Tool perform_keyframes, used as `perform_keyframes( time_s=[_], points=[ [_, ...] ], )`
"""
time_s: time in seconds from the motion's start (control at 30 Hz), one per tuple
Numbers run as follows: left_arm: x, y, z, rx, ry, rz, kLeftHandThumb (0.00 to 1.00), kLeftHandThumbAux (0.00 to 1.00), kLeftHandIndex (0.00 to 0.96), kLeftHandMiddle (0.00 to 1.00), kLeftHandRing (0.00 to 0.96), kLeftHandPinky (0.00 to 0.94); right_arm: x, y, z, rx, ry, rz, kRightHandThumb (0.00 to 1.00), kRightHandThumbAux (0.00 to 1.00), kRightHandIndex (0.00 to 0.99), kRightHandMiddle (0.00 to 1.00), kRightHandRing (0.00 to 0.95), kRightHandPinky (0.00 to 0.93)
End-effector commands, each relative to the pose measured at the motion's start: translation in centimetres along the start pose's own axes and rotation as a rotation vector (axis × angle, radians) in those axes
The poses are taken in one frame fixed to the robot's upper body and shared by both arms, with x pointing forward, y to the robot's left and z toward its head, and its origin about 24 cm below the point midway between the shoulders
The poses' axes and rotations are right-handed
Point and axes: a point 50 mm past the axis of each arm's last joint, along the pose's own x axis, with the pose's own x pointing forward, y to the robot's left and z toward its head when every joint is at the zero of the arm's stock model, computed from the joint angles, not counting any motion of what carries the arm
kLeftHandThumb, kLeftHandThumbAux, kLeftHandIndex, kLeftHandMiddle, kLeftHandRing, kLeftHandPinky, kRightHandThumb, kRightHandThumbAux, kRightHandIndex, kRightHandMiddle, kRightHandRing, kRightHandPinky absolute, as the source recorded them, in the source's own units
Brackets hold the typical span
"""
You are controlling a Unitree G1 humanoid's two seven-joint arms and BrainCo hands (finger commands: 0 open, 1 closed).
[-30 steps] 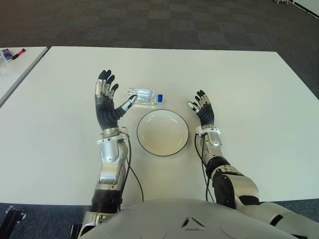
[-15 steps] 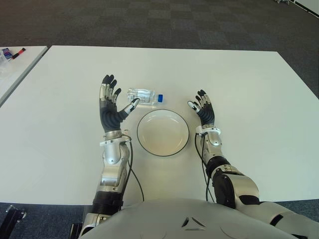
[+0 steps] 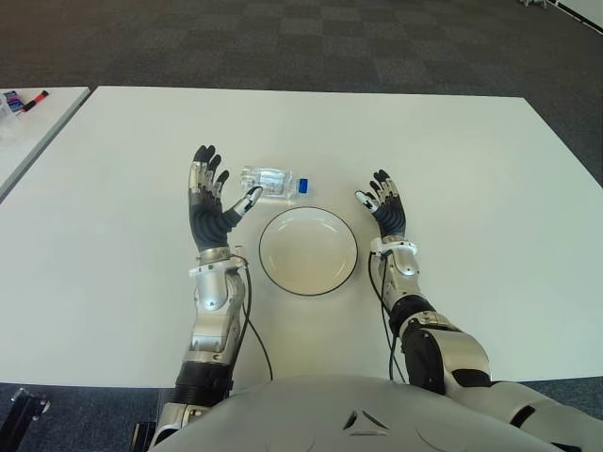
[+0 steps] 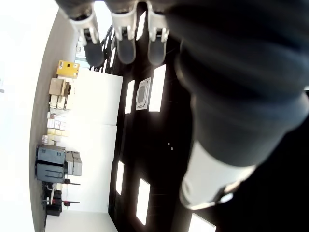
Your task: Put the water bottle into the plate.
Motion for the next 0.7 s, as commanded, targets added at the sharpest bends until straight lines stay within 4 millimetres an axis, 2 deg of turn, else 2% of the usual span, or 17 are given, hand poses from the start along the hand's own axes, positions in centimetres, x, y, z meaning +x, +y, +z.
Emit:
perform_keyframes(
  time_s=[0.03,0.07,0.13,0.2,0.27,0.5,0.7],
  points=[
    [-0.37,-0.83,-0.52,0.062,0.011,0.031,0.000,0.914,0.089,0.091,0.087,0.126,-1.96,-0.49,-2.84,0.014,0.148,-0.028,0.071,0.762,0.066,0.048,0.029,0.067],
    [-0.36,-0.78,-0.49,0.112,-0.005,0.029,0.000,0.908,0.089,0.093,0.088,0.126,-1.96,-0.48,-2.83,0.015,0.148,-0.028,0.070,0.762,0.066,0.047,0.029,0.067],
    [-0.31,-0.63,-0.33,0.343,-0.075,0.025,0.000,0.905,0.088,0.095,0.091,0.127,-1.95,-0.46,-2.82,0.017,0.146,-0.028,0.070,0.761,0.066,0.047,0.028,0.068],
    [-0.50,-0.88,0.00,0.803,-0.166,-0.037,0.000,0.896,0.081,0.092,0.087,0.113,-1.96,-0.43,-2.81,0.017,0.144,-0.029,0.070,0.761,0.066,0.047,0.029,0.069],
    [-0.76,-0.88,0.38,1.097,-0.175,-0.097,0.000,0.898,0.063,0.079,0.069,0.086,-1.98,-0.40,-2.82,0.015,0.143,-0.029,0.070,0.760,0.065,0.047,0.030,0.071],
    [-0.62,-0.49,-0.33,1.366,-0.010,-0.252,0.000,0.911,0.001,0.001,0.001,0.001,-2.01,-0.34,-2.83,0.012,0.140,-0.031,0.063,0.760,0.067,0.050,0.033,0.073],
    [-0.61,-0.63,-0.35,1.413,0.006,-0.271,0.000,0.913,0.000,0.000,0.000,0.000,-2.03,-0.34,-2.82,0.011,0.137,-0.031,0.062,0.755,0.068,0.053,0.034,0.075]
  ],
)
